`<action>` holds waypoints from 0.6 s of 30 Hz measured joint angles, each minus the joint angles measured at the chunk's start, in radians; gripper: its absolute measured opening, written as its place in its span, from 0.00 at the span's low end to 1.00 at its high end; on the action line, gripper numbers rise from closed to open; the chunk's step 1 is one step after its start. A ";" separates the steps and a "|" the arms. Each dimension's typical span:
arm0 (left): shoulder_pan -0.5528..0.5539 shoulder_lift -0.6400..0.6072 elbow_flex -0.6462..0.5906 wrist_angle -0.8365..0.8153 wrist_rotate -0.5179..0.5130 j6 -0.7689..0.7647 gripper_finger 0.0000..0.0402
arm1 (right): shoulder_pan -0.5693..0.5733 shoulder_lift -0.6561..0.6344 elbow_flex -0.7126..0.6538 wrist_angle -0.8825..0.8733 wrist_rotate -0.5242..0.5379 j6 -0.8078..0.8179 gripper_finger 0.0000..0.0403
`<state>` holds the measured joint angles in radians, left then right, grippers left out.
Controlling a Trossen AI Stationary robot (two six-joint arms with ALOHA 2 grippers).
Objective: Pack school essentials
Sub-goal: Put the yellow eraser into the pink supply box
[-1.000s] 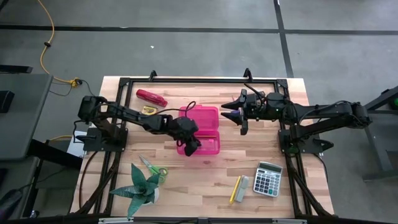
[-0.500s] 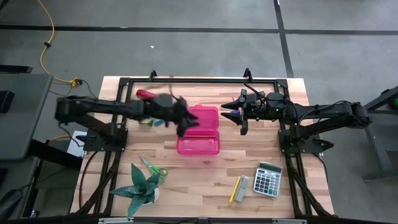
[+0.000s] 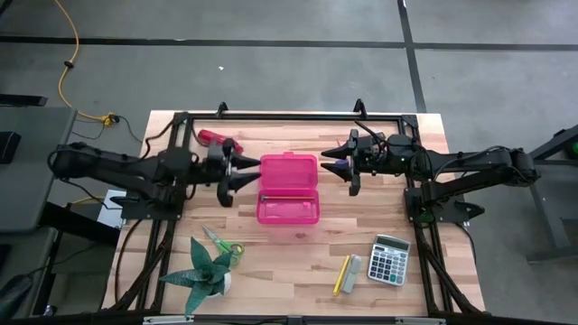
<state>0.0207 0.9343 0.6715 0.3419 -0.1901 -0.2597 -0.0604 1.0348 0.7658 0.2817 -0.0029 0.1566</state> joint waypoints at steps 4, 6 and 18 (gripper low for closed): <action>-0.025 -0.016 -0.042 0.025 -0.018 0.009 0.43 | 0.000 0.000 0.000 0.000 0.000 -0.004 0.39; -0.022 -0.016 -0.043 0.022 0.008 0.004 0.43 | 0.000 0.000 0.000 0.000 0.000 -0.006 0.39; -0.007 -0.017 -0.043 0.022 0.051 0.007 0.43 | 0.000 0.000 0.000 0.000 0.000 -0.007 0.39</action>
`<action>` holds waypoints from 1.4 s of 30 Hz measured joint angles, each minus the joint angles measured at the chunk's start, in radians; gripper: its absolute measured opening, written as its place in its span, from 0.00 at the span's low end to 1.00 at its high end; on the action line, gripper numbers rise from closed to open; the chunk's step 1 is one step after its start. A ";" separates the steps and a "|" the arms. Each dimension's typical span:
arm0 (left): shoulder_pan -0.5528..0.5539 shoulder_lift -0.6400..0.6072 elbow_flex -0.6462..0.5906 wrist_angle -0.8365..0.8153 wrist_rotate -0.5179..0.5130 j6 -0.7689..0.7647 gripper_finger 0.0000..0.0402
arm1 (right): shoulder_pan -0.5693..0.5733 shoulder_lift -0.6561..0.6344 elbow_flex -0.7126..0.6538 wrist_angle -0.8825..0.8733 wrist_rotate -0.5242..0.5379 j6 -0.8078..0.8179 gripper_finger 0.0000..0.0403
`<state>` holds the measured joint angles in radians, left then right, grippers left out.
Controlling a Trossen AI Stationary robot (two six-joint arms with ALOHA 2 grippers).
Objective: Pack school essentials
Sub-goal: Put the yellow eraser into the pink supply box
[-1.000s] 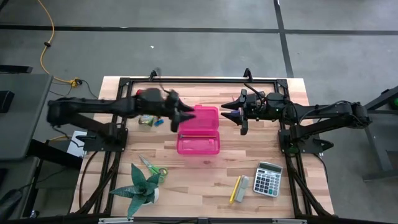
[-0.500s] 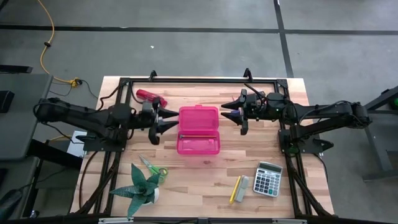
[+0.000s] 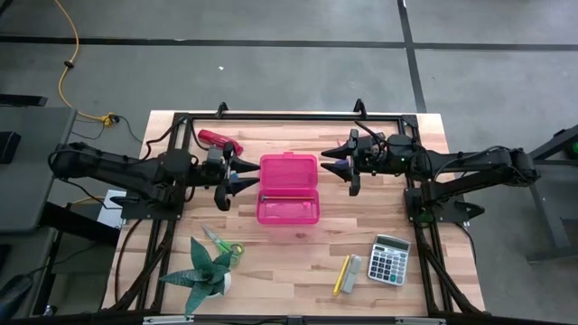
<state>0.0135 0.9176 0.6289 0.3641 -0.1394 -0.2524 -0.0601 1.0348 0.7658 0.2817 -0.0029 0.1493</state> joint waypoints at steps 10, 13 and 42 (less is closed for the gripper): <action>-0.024 0.014 0.024 -0.187 0.002 -0.051 0.43 | 0.000 0.000 0.000 0.000 0.000 0.002 0.39; -0.077 0.055 0.074 -0.416 0.035 -0.075 0.43 | 0.000 0.000 0.000 -0.001 0.000 0.006 0.39; -0.253 0.763 0.369 -0.971 0.431 -0.900 0.43 | 0.000 0.000 0.000 -0.033 0.000 0.007 0.39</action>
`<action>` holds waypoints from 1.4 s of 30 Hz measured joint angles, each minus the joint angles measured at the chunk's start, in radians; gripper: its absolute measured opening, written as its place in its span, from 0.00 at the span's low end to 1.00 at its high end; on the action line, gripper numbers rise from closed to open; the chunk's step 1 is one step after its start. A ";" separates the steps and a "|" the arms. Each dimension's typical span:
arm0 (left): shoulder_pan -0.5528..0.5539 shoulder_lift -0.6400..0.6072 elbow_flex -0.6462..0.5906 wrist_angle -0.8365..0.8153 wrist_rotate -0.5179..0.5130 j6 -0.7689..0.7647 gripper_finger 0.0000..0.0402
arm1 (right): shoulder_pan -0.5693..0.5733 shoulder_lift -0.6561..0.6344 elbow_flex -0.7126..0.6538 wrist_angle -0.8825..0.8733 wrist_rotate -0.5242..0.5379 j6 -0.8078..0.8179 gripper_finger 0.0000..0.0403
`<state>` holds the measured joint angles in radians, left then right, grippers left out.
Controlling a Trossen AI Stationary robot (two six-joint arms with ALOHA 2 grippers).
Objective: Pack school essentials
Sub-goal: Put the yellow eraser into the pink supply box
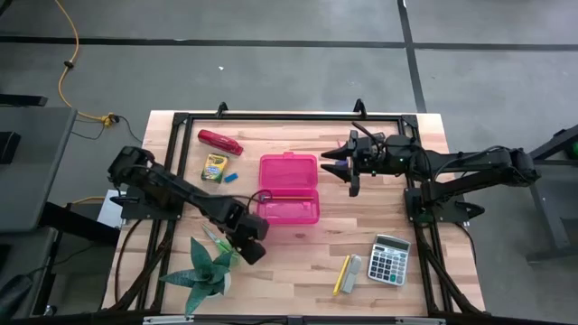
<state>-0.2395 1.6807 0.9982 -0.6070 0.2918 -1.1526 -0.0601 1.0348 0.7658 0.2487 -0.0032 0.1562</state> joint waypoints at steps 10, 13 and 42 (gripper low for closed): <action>-0.072 0.002 0.001 -0.094 -0.172 -0.093 0.43 | 0.000 0.000 0.000 -0.035 0.000 0.000 0.39; -0.081 0.002 0.001 -0.097 -0.185 -0.093 0.43 | 0.000 0.000 0.000 -0.036 0.000 0.000 0.39; -0.115 0.090 0.000 -0.075 -0.203 -0.108 0.42 | 0.000 0.000 0.000 -0.051 0.000 0.000 0.39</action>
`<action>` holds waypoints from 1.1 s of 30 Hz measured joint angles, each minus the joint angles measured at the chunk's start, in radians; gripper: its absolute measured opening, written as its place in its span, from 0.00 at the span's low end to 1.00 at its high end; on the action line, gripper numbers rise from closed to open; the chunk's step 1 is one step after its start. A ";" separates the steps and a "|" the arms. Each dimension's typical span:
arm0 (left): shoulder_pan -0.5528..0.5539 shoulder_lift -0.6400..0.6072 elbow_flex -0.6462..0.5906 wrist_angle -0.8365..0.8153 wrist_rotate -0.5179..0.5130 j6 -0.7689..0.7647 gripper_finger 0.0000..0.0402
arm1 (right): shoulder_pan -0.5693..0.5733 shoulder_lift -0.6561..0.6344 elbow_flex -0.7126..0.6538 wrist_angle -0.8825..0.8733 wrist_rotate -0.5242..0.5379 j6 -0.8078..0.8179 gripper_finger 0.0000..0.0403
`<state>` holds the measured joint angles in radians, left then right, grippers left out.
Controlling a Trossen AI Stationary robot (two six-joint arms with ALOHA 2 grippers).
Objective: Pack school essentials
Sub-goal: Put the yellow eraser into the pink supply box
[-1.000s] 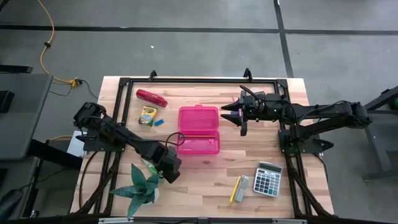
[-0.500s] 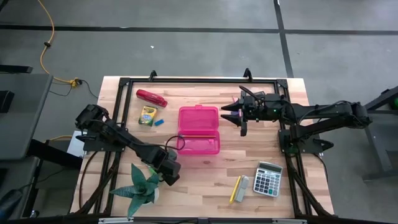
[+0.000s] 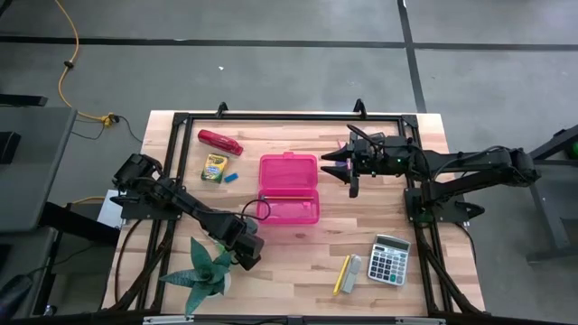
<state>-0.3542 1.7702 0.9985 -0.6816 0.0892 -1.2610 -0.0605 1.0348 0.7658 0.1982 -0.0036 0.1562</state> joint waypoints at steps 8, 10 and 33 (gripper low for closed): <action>0.008 -0.002 0.000 -0.003 0.000 0.015 0.31 | 0.000 0.000 0.000 0.000 0.000 0.000 0.39; 0.008 -0.002 0.000 -0.003 0.000 0.016 0.30 | 0.000 0.000 0.000 0.000 0.000 0.000 0.39; 0.014 -0.047 0.000 -0.040 -0.048 0.045 0.32 | 0.000 0.000 0.000 0.001 0.029 -0.006 0.39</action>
<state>-0.3405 1.7229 0.9985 -0.7220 0.0412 -1.2163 -0.0608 1.0348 0.7658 0.1992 0.0250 0.1505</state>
